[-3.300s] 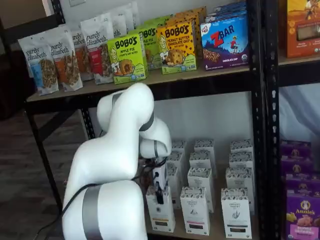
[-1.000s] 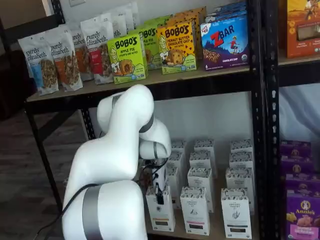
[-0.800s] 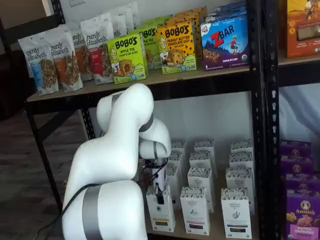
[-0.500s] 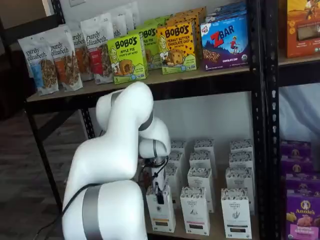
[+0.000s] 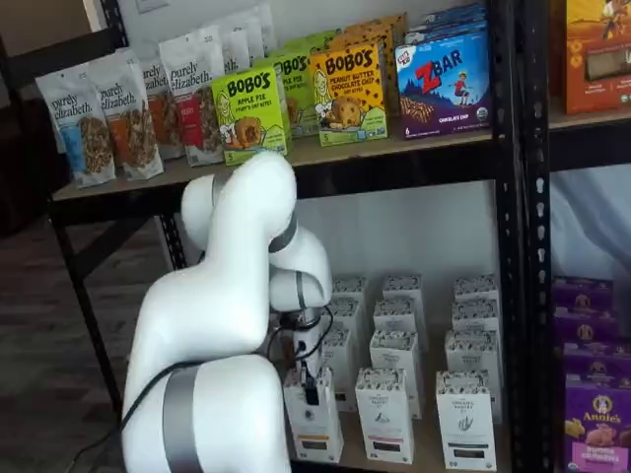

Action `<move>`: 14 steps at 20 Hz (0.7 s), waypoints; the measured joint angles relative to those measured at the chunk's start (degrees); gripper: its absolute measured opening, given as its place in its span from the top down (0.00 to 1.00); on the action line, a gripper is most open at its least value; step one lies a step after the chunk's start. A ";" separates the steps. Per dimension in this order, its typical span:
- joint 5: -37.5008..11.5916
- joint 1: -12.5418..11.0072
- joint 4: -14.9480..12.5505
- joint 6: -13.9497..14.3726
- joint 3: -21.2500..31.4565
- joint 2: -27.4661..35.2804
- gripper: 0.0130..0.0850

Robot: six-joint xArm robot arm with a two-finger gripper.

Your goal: Pick up the white box with a yellow strip in the middle, on the bottom shelf, the fourth box from the left

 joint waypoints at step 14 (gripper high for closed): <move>-6.92 1.59 -0.21 1.47 14.28 -8.05 0.56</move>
